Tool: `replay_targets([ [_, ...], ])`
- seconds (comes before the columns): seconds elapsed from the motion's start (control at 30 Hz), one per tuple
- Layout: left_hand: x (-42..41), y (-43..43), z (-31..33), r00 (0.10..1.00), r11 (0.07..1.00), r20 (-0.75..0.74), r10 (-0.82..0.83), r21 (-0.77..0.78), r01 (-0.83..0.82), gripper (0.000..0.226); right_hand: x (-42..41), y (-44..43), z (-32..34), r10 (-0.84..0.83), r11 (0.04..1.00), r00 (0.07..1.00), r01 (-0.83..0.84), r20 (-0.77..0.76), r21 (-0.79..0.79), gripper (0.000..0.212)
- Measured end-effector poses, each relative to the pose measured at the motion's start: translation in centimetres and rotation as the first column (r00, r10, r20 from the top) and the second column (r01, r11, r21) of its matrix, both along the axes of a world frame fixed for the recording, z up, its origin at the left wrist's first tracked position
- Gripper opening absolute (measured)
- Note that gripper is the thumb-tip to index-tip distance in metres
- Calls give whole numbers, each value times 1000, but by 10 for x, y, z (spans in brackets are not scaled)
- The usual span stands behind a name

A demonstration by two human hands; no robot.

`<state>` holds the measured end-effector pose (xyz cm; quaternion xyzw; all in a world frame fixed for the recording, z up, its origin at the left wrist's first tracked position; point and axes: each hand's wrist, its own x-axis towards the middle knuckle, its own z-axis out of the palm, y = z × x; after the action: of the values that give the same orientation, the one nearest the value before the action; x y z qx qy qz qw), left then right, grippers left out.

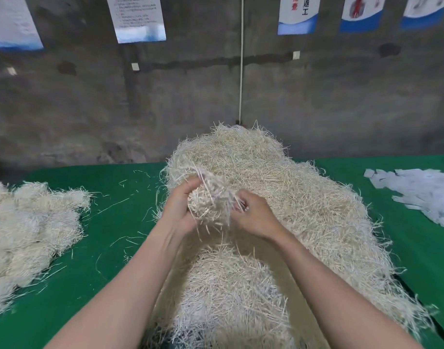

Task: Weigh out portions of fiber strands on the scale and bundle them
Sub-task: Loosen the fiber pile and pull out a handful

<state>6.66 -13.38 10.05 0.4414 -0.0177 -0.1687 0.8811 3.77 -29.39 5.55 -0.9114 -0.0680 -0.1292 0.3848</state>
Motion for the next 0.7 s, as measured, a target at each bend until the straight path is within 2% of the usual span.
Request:
replay_targets([
  [0.03,0,-1,6,1000,999,14,-1,-32,1,21,2,7,-8,-3,996,999,-2,-51,-90,12],
  [0.07,1,-1,11,999,998,27,17,-54,-15,18,3,10,-19,-25,988,993,7,-112,-157,18],
  [0.13,5,4,21,996,993,39,82,-94,-78,17,-3,4,-45,-84,980,966,36,-243,-194,19],
  [0.2,10,13,29,988,983,73,139,-130,-129,10,-14,-14,-68,-178,940,919,53,-352,-336,34],
  [0.27,14,21,33,975,982,126,182,-64,-175,7,-20,-30,-87,-234,919,859,42,-455,-392,43],
  [0.33,11,20,33,966,968,172,193,127,-216,10,-21,-36,-86,-167,974,837,57,-521,-221,54],
  [0.4,0,12,30,957,927,207,203,274,-256,11,-17,-33,-59,-35,998,880,53,-473,24,58],
  [0.43,-4,9,27,951,906,222,216,317,-279,11,-15,-31,-39,-4,997,920,32,-391,65,53],
  [0.47,-7,7,25,948,888,229,222,355,-293,11,-14,-31,-18,-12,999,953,25,-301,39,54],
  [0.5,-9,6,24,949,880,230,218,373,-293,11,-13,-29,0,-30,999,979,23,-201,-39,67],
  [0.53,-9,5,24,954,890,223,198,368,-271,10,-12,-26,16,-40,995,992,28,-122,-98,93],
  [0.57,-9,4,25,965,912,211,157,343,-224,9,-11,-20,27,-6,996,997,0,-71,-90,116],
  [0.6,-11,3,30,974,944,204,100,289,-158,9,-10,-11,34,68,997,995,-70,-74,-19,127],
  [0.63,-14,1,36,977,976,211,41,199,-84,9,-11,0,37,152,987,982,-144,-110,75,128],
  [0.67,-18,0,43,974,996,225,-9,86,-11,8,-9,11,32,209,972,965,-188,-159,139,117],
  [0.7,-20,-1,48,970,999,239,-35,0,36,7,-6,19,23,241,967,945,-215,-221,133,93],
])
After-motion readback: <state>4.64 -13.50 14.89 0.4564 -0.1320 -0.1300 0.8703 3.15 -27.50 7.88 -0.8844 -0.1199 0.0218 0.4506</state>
